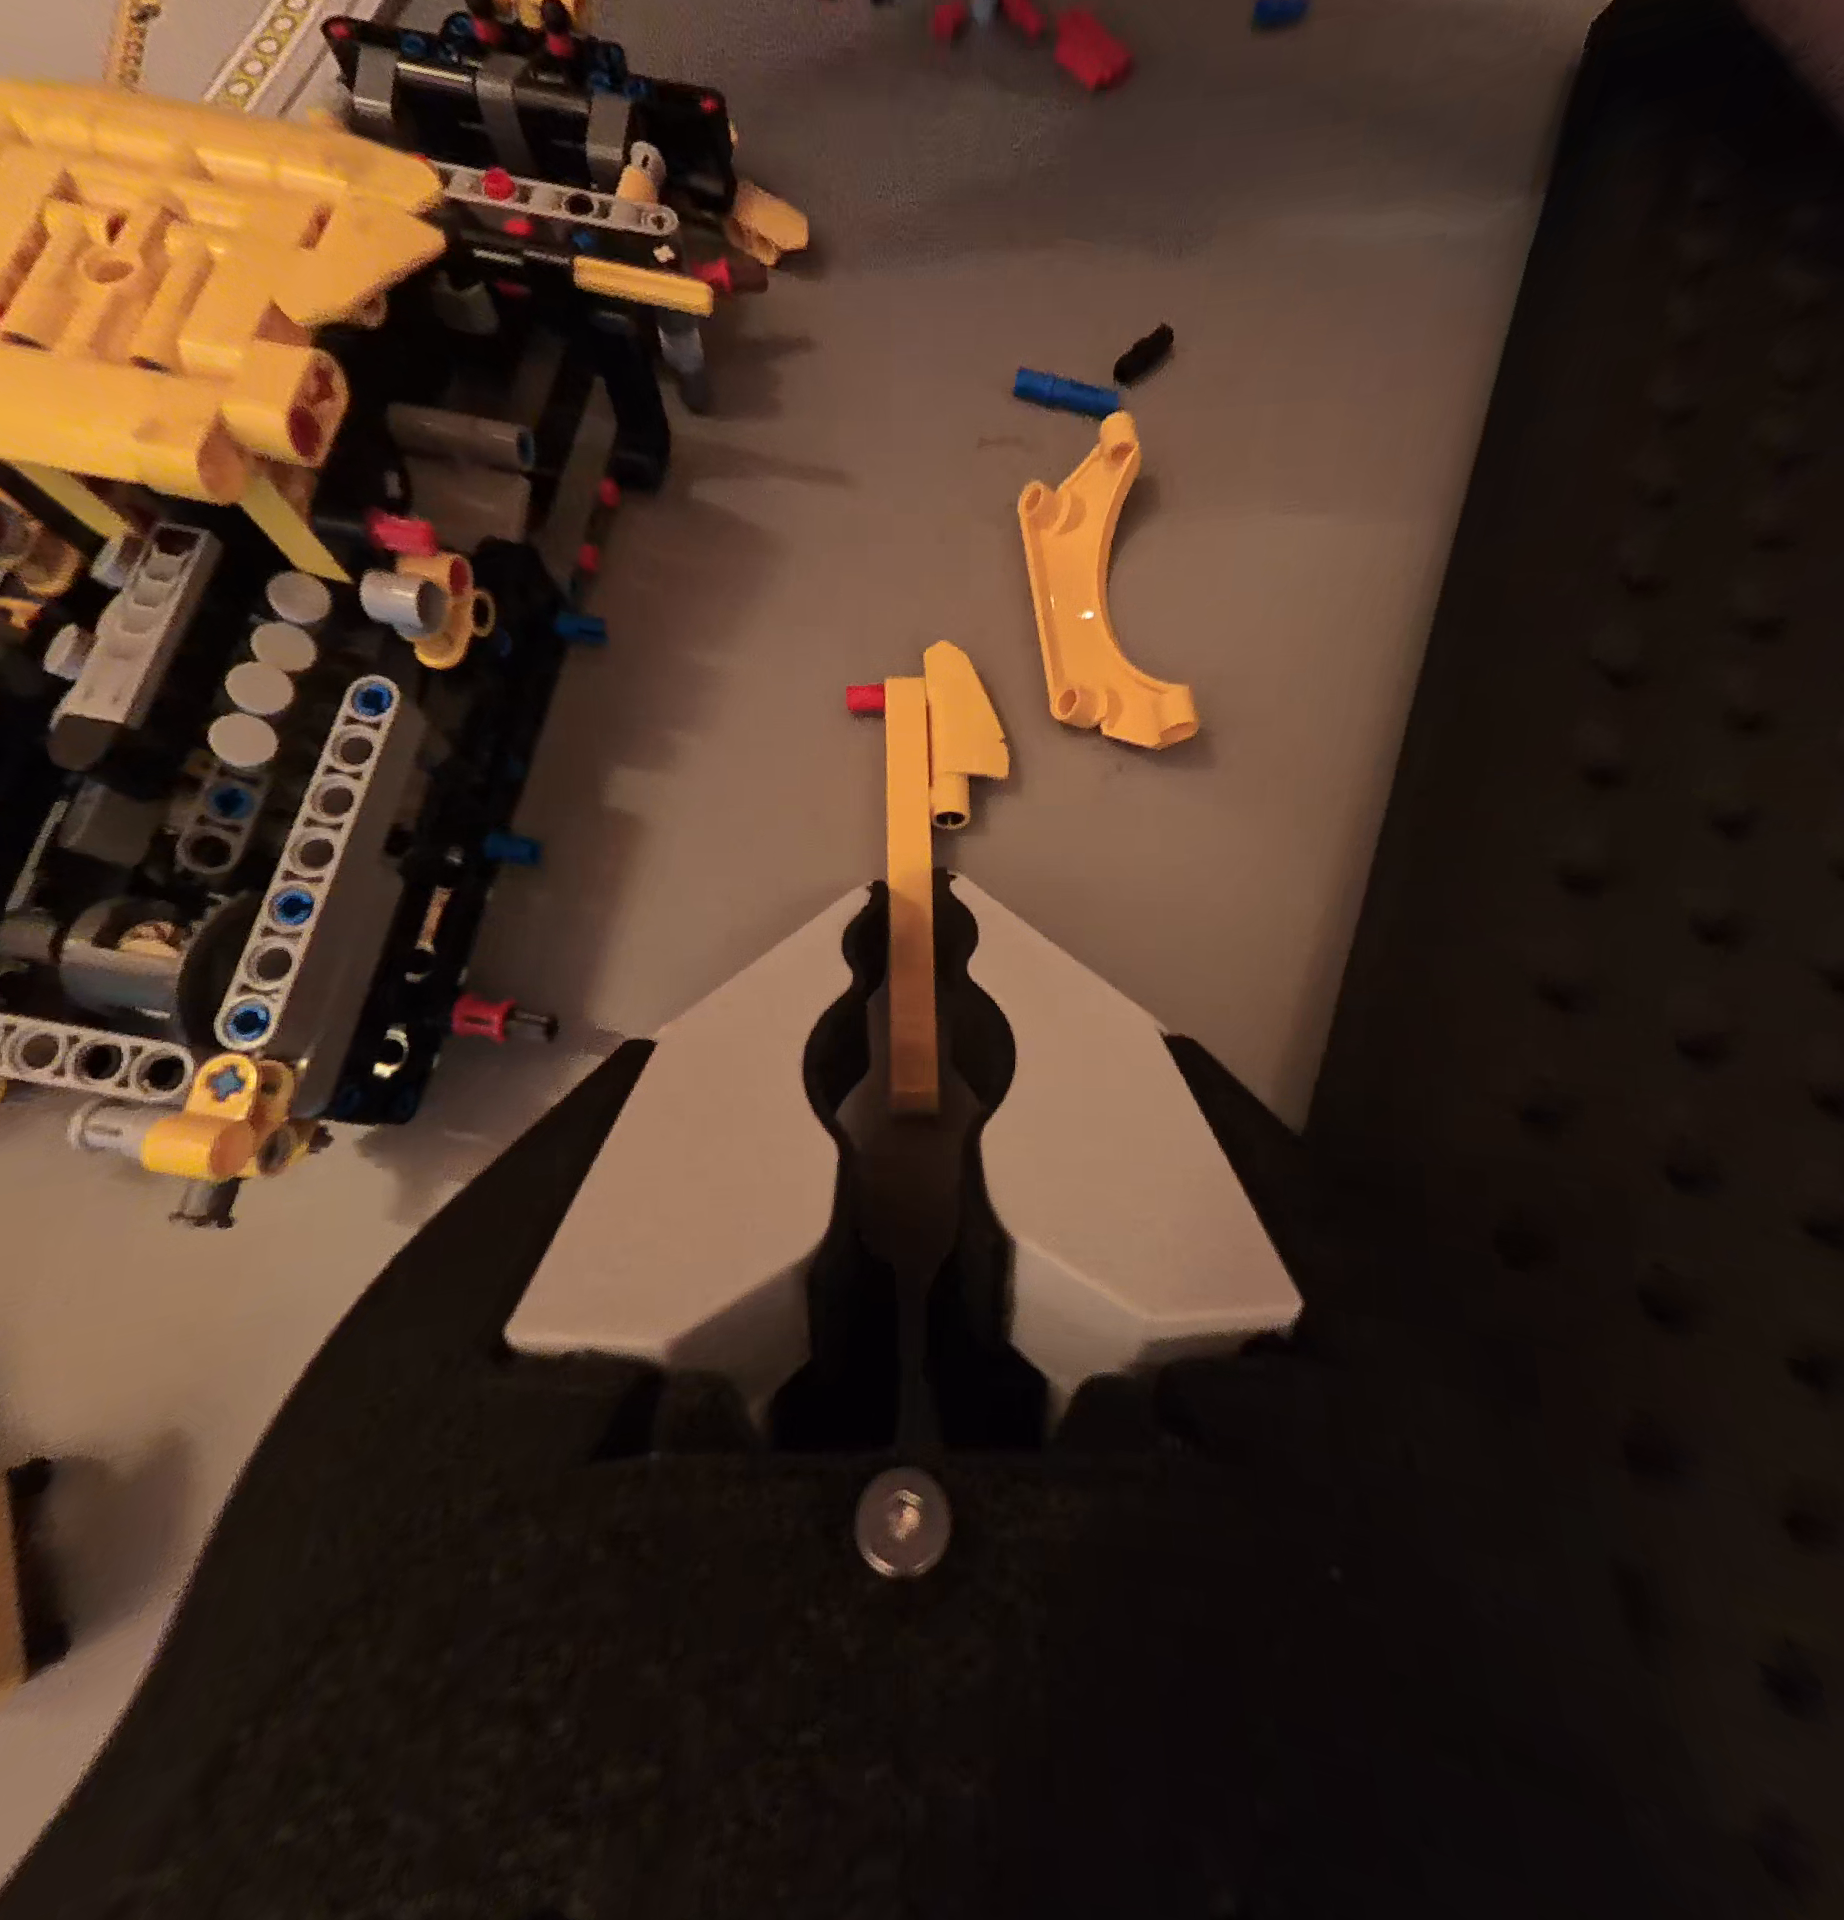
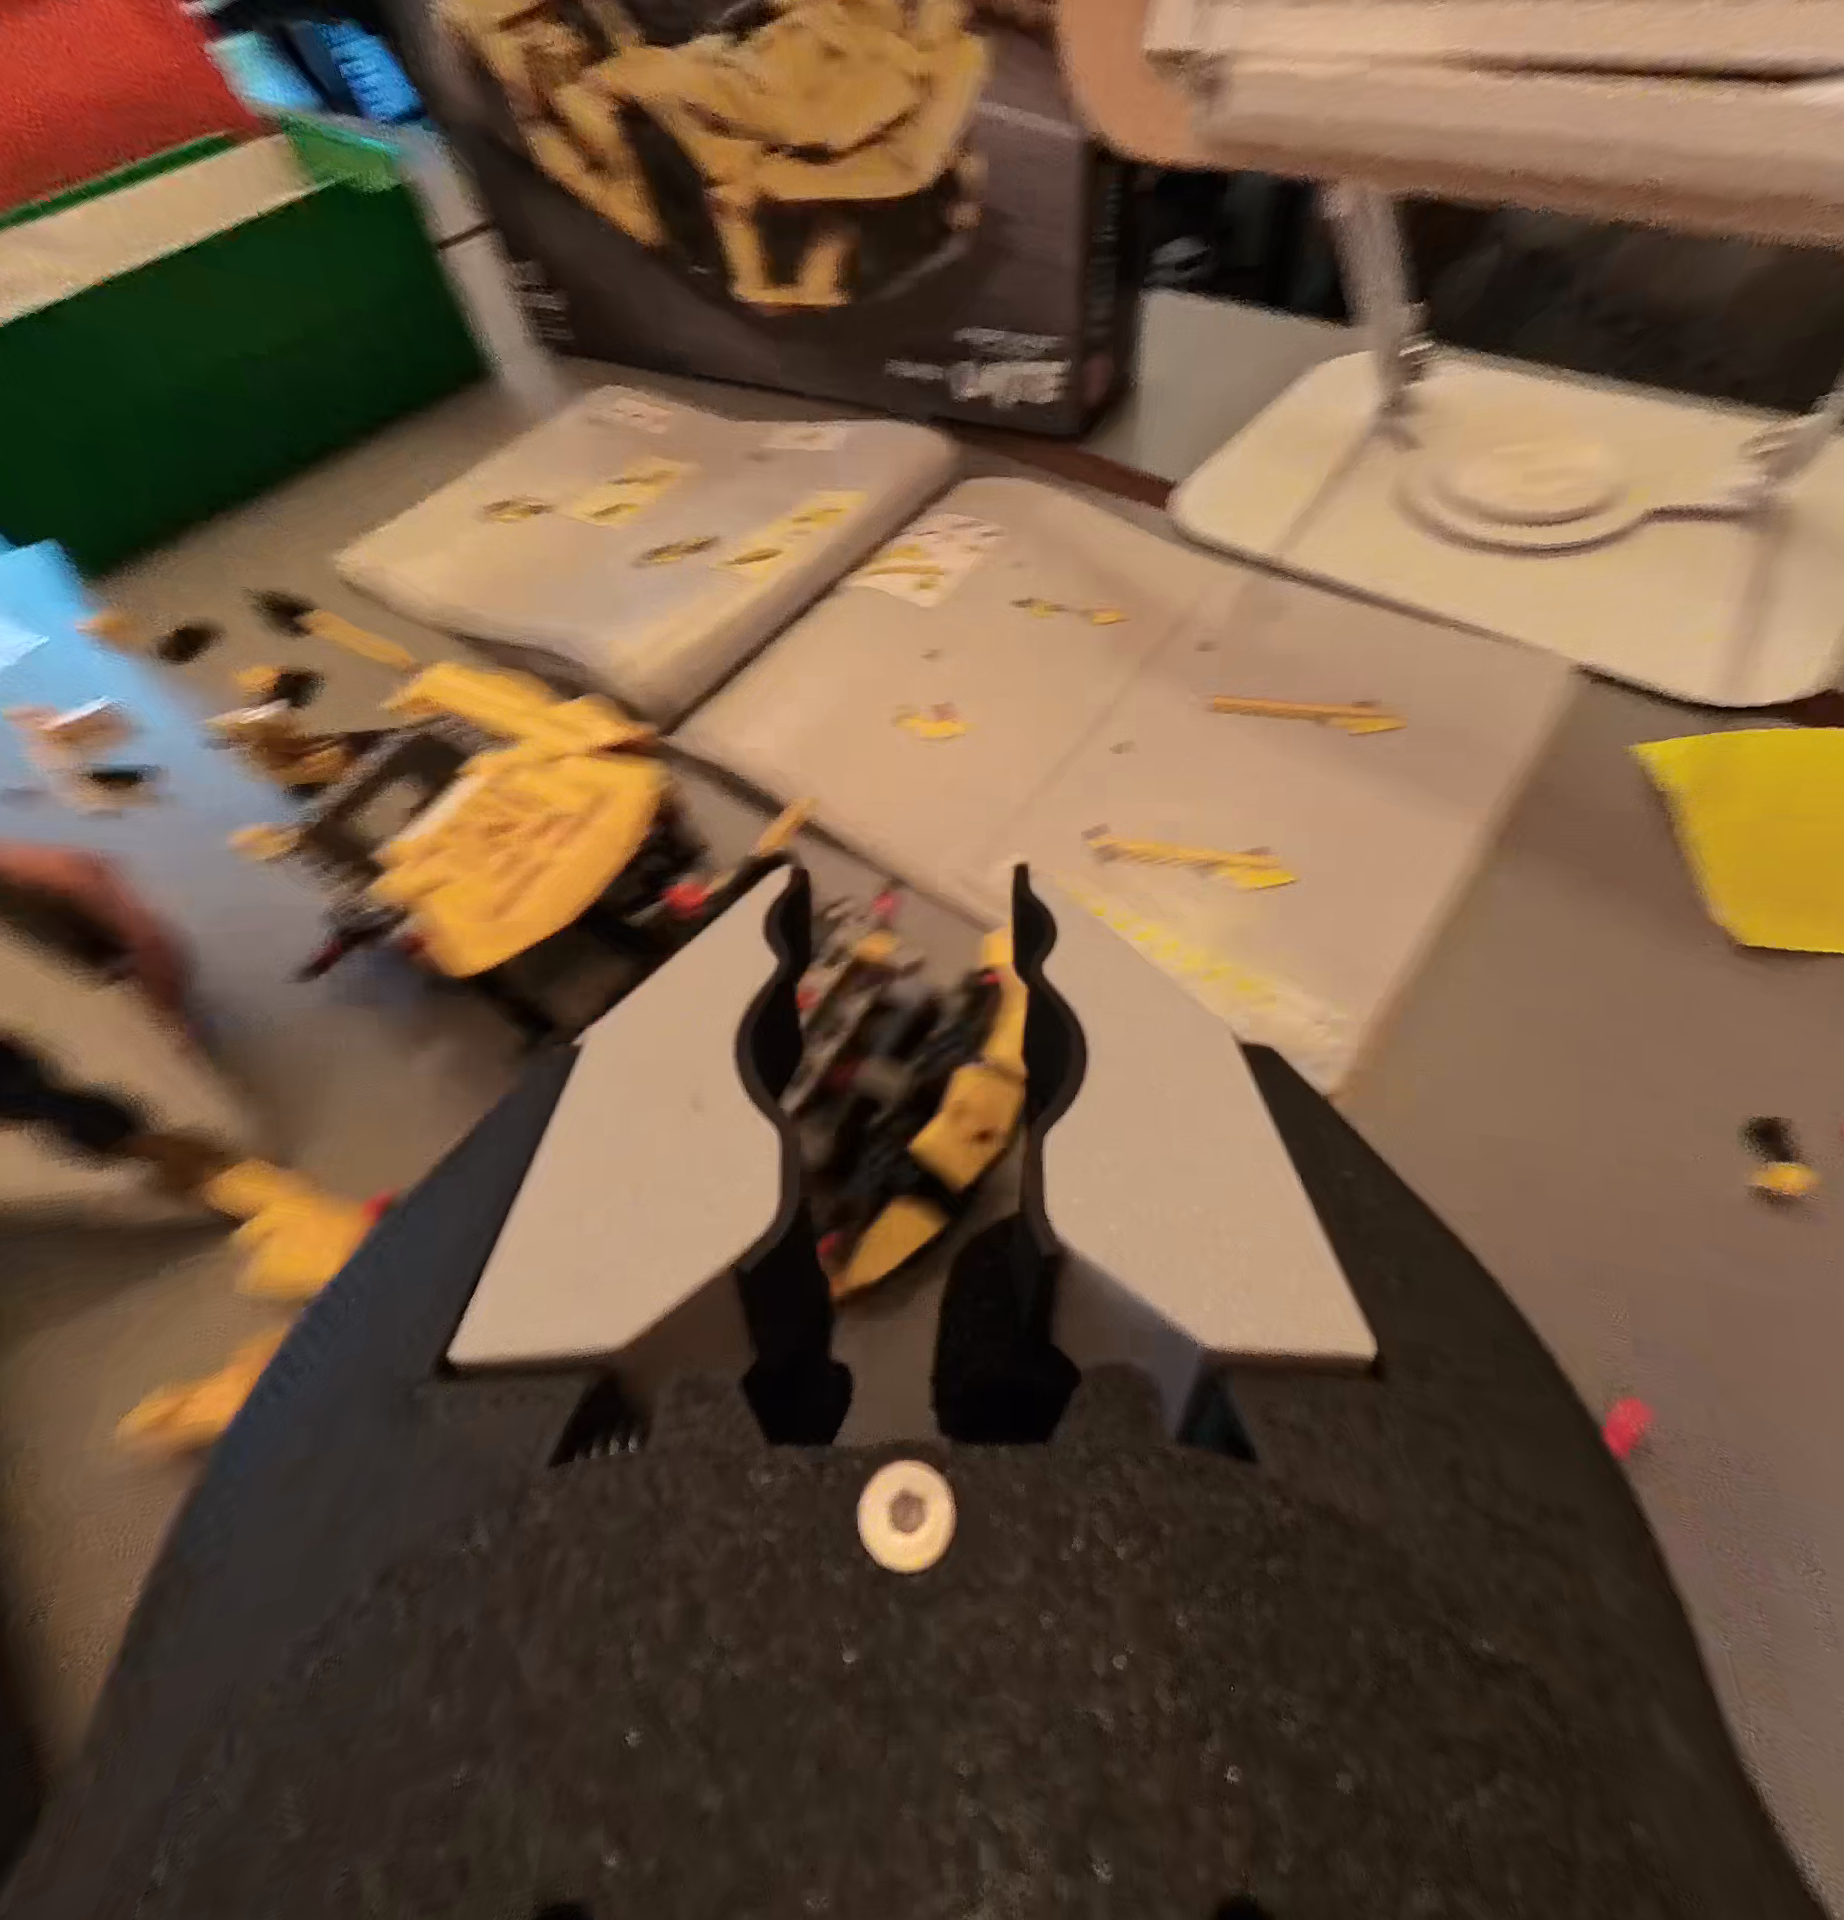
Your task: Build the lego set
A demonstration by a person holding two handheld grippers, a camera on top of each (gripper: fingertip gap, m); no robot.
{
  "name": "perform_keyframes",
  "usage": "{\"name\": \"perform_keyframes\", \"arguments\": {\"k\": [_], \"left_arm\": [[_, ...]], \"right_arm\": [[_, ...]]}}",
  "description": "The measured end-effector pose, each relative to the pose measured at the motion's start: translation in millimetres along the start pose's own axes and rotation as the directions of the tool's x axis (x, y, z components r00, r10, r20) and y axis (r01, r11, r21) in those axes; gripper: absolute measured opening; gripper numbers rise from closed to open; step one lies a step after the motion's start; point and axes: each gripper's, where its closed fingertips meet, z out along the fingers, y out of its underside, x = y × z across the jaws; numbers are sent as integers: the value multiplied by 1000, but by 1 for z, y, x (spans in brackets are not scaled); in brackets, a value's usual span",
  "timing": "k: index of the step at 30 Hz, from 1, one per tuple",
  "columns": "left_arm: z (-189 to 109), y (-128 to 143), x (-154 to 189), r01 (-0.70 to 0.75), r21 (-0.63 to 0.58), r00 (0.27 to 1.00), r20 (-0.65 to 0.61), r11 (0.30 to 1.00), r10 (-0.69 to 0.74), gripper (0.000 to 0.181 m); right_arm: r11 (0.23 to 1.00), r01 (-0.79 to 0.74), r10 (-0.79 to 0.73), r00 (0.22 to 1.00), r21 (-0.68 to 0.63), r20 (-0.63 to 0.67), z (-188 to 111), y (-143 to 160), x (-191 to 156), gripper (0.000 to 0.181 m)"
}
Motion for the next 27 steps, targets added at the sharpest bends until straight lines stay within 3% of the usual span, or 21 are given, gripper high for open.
{"name": "perform_keyframes", "arguments": {"k": [2, 5, 8, 12, 18, 27], "left_arm": [[1, -1, -1, -16, -2, 1000, 9, 1000, 16, 8], [3, -3, -5, -23, 0, 999, 41, 1000, 23, 19], [2, -4, -3, -23, -3, 999, 33, 1000, 23, 24], [-6, -8, 2, -20, 20, 1000, 21, 1000, 20, 24], [-29, -26, 1, 8, 147, 999, 32, 989, -13, 24], [-50, -44, -3, 110, 316, 994, -13, 942, -111, 24]], "right_arm": [[994, 62, -51, 992, -91, 116, -20, 22, -35, 38], [954, 174, -136, 977, -245, 163, -46, 72, -69, 39], [947, 149, -100, 979, -285, 179, -63, 99, -92, 42], [937, 179, -160, 983, -301, 87, -71, 114, -92, 38], [902, 222, -212, 975, -370, 67, -63, 136, -94, 37], [888, 259, -264, 964, -380, 40, -56, 138, -92, 27]]}}
